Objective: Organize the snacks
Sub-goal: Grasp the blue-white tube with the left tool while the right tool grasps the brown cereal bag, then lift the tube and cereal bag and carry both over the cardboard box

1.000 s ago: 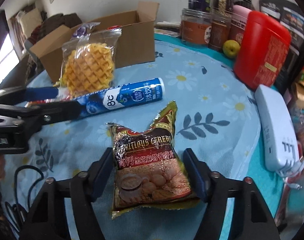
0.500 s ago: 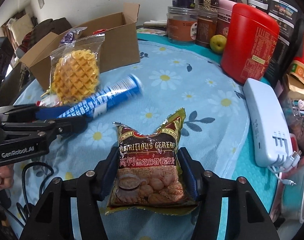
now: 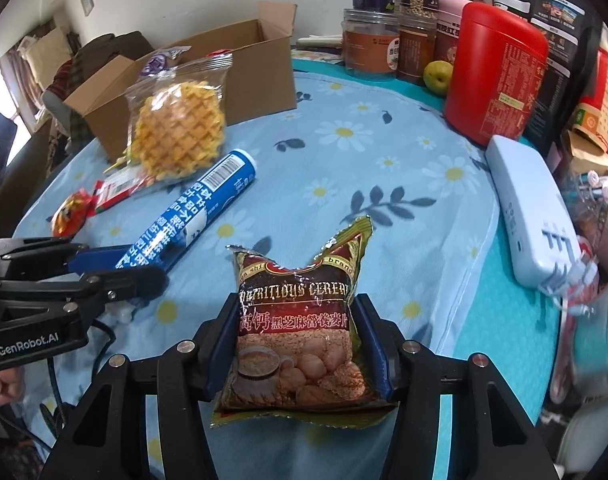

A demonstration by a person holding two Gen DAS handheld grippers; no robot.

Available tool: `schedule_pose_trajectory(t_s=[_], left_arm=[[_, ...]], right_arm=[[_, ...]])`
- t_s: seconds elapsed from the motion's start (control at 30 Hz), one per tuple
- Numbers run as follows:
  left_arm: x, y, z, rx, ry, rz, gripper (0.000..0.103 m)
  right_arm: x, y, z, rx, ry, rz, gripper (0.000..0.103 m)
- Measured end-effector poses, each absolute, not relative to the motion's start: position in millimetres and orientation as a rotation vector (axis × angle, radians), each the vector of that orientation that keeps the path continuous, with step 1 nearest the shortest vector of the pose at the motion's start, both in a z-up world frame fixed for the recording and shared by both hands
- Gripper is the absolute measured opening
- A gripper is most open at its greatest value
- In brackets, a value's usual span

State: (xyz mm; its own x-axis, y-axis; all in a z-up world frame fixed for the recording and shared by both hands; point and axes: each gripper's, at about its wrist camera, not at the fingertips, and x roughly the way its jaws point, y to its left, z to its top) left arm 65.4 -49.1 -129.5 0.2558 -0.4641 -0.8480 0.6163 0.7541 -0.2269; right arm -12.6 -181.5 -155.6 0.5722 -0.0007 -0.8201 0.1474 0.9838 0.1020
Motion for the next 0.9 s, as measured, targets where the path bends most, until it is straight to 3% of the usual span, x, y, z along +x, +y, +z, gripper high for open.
schedule_pose_trajectory(t_s=[0.6, 0.9], left_arm=[[13, -19, -132, 0.176, 1.139, -0.727, 0.029], [22, -42, -135, 0.255, 1.081, -0.71, 0.029]], right_arm=[[-53, -145, -156, 0.14, 0.987, 0.01, 0.055], [-50, -142, -159, 0.104, 0.999, 0.003, 0.068]])
